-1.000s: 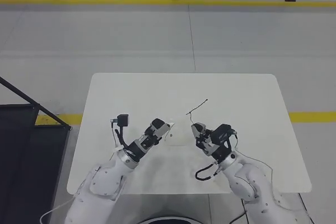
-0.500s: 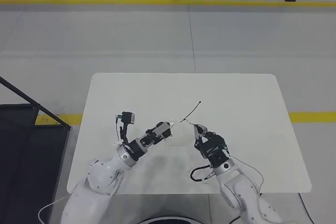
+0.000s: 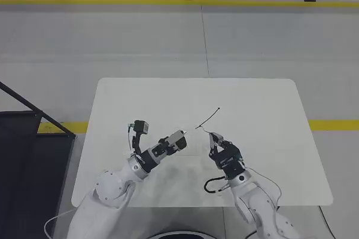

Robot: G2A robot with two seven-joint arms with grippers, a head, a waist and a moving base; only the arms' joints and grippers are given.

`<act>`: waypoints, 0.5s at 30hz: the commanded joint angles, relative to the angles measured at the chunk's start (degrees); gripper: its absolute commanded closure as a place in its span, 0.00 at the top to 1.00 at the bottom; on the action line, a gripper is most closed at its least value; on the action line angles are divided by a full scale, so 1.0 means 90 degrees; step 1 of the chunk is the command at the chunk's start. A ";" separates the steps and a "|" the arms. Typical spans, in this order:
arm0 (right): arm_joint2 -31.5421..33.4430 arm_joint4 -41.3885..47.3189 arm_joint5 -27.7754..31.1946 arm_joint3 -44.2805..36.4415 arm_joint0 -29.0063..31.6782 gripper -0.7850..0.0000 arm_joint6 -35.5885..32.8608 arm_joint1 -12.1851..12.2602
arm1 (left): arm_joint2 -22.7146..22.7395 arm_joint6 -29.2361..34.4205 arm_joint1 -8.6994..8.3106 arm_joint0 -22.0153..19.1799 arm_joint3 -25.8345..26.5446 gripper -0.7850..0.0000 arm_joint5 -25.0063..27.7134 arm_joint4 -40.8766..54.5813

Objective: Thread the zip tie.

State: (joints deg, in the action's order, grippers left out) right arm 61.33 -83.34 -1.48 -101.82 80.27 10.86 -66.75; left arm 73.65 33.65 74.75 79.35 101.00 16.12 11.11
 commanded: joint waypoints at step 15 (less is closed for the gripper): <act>-0.0029 -0.0197 0.0003 0.0041 -0.0030 0.00 -0.0117 -0.0102 | -0.0389 -0.0051 0.0041 -0.0508 -0.0534 0.56 -0.0075 0.0350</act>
State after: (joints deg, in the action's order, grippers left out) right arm 61.06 -85.06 -1.53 -101.44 80.01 9.88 -67.64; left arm 70.31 33.29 75.09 74.91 96.30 15.36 14.22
